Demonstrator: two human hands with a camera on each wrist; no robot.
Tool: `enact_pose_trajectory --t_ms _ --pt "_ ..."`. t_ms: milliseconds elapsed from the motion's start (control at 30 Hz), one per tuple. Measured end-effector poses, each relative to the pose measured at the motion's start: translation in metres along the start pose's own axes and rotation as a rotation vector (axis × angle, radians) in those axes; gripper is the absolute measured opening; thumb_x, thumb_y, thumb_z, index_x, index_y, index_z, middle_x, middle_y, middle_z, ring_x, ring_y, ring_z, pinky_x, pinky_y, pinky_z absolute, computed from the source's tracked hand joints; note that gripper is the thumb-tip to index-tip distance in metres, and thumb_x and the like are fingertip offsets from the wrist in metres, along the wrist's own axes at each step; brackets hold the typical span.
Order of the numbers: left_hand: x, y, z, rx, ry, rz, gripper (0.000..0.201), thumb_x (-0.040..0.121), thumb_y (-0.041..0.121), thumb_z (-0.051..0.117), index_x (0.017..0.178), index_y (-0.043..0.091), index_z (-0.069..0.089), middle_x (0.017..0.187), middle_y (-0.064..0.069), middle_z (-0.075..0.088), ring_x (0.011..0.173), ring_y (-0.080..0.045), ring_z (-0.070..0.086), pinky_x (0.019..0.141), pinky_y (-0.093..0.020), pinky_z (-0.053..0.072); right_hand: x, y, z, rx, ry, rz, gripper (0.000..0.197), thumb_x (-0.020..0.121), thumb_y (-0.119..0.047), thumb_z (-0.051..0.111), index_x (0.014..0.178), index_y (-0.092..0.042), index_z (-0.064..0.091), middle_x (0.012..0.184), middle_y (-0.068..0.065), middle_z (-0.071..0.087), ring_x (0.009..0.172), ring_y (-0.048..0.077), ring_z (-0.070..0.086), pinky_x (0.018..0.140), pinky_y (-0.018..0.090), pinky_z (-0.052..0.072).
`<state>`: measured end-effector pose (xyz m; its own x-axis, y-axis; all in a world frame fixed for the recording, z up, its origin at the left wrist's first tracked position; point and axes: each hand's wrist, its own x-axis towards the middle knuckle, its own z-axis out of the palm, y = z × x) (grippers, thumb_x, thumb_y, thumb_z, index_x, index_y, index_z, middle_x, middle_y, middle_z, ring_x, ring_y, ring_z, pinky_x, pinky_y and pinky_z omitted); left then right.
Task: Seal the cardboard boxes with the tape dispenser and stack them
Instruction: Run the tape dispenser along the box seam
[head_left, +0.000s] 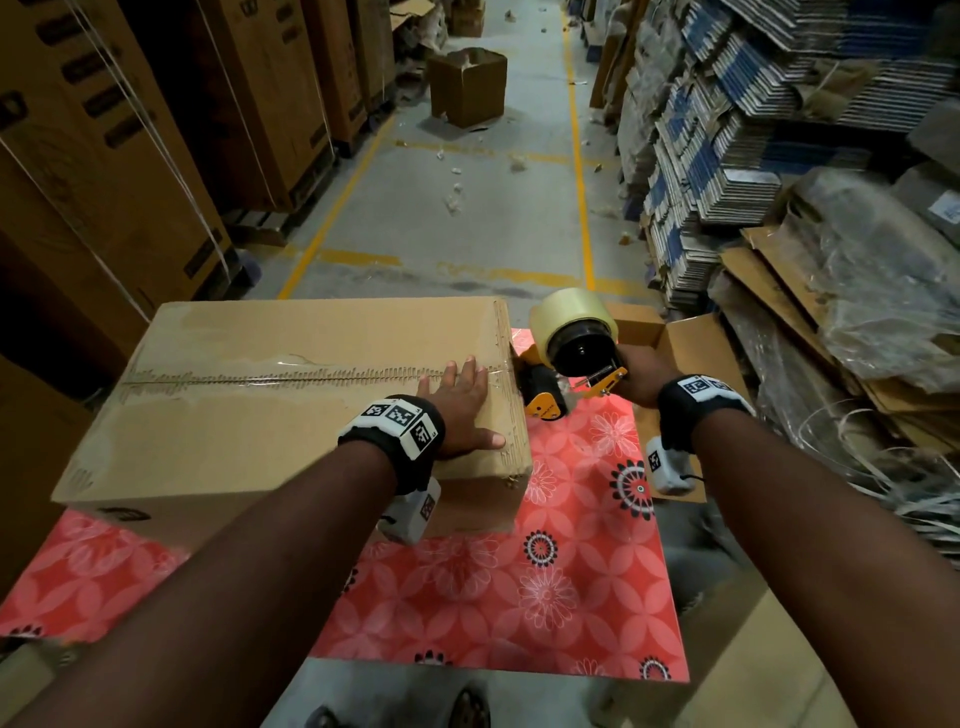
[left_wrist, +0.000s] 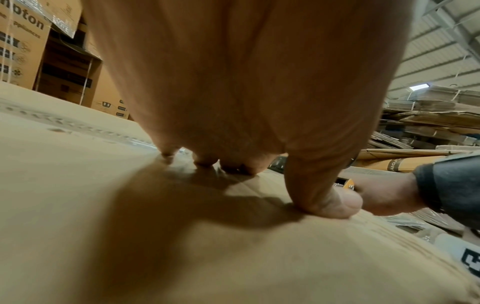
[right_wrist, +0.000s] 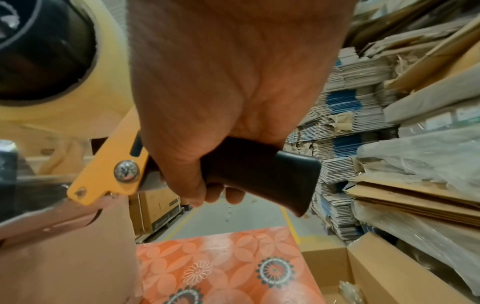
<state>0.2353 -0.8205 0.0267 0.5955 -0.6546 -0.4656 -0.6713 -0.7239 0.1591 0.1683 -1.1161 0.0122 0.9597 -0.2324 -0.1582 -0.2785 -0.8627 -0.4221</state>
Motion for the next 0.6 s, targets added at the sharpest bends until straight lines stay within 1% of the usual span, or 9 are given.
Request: enact_pose_trajectory --t_ms 67,167,267,300,333,367,433,533,600 --pt "0.000 0.001 0.001 0.001 0.004 -0.003 0.107 0.086 0.064 0.052 0.153 0.012 -0.012 0.159 -0.009 -0.022 0.148 -0.033 -0.012 0.115 -0.060 -0.001 0.001 0.005 0.006 0.025 -0.007 0.017 0.016 0.086 -0.014 0.072 0.101 -0.014 0.067 0.105 0.014 0.071 0.097 0.031 0.064 0.078 0.034 0.047" --pt "0.000 0.001 0.000 0.000 0.002 -0.005 0.107 0.086 0.064 0.052 0.153 0.012 -0.013 0.159 -0.009 -0.022 0.148 -0.033 -0.012 0.115 -0.060 0.000 -0.003 0.008 0.017 0.058 0.011 0.035 0.017 0.086 -0.014 0.072 0.102 -0.014 0.067 0.102 0.011 0.071 0.093 0.028 0.064 0.077 0.035 0.050" --pt "0.000 0.001 -0.001 0.001 -0.008 -0.009 0.107 0.086 0.064 0.052 0.152 0.011 -0.013 0.159 -0.010 -0.022 0.148 -0.033 -0.013 0.115 -0.060 -0.001 -0.007 0.011 0.024 -0.002 0.007 0.037 0.009 0.086 -0.014 0.069 0.095 -0.016 0.067 0.093 0.006 0.069 0.083 0.022 0.059 0.070 0.028 0.040" --pt "0.000 0.001 -0.001 0.000 -0.009 -0.009 0.108 0.086 0.065 0.052 0.152 0.011 -0.014 0.159 -0.010 -0.022 0.148 -0.034 -0.013 0.115 -0.060 -0.001 -0.009 0.012 0.026 -0.043 -0.001 0.044 0.007 0.085 -0.015 0.068 0.091 -0.017 0.066 0.092 0.008 0.069 0.083 0.024 0.060 0.069 0.029 0.041" --pt "0.000 0.001 0.000 -0.001 -0.010 -0.007 0.108 0.086 0.065 0.052 0.152 0.011 -0.014 0.159 -0.010 -0.022 0.148 -0.034 -0.013 0.115 -0.060 -0.001 -0.011 0.016 0.030 -0.080 -0.016 0.058 0.006 0.084 -0.016 0.067 0.089 -0.018 0.066 0.092 0.010 0.070 0.085 0.029 0.063 0.070 0.031 0.045" --pt "0.000 0.000 0.000 -0.002 -0.011 -0.003 0.108 0.086 0.065 0.052 0.152 0.011 -0.014 0.159 -0.010 -0.022 0.148 -0.034 -0.013 0.115 -0.060 -0.001 -0.013 0.021 0.035 -0.105 -0.036 0.085 0.007 0.083 -0.016 0.066 0.090 -0.016 0.066 0.093 0.012 0.070 0.088 0.033 0.065 0.072 0.034 0.049" --pt "0.000 0.000 -0.001 -0.002 -0.013 0.000 0.108 0.086 0.065 0.052 0.152 0.011 -0.014 0.159 -0.010 -0.023 0.147 -0.034 -0.013 0.115 -0.060 -0.001 -0.018 0.036 0.047 -0.135 -0.065 0.145 0.013 0.082 -0.014 0.064 0.094 -0.014 0.067 0.096 0.013 0.070 0.092 0.035 0.065 0.076 0.039 0.053" --pt "-0.001 0.002 -0.002 0.000 -0.014 -0.003 0.107 0.087 0.064 0.052 0.152 0.010 -0.014 0.159 -0.010 -0.023 0.147 -0.034 -0.013 0.115 -0.060 -0.001 -0.030 0.044 0.061 -0.127 -0.075 0.239 0.019 0.080 -0.009 0.061 0.098 -0.013 0.066 0.098 0.014 0.070 0.094 0.035 0.066 0.074 0.036 0.052" --pt "0.000 0.002 -0.002 0.001 -0.017 -0.003 0.107 0.087 0.064 0.052 0.152 0.010 -0.014 0.159 -0.010 -0.023 0.147 -0.034 -0.013 0.115 -0.061 -0.001 -0.038 0.042 0.067 -0.105 -0.100 0.309 0.018 0.081 -0.007 0.062 0.099 -0.010 0.065 0.097 0.015 0.068 0.095 0.035 0.065 0.070 0.031 0.045"
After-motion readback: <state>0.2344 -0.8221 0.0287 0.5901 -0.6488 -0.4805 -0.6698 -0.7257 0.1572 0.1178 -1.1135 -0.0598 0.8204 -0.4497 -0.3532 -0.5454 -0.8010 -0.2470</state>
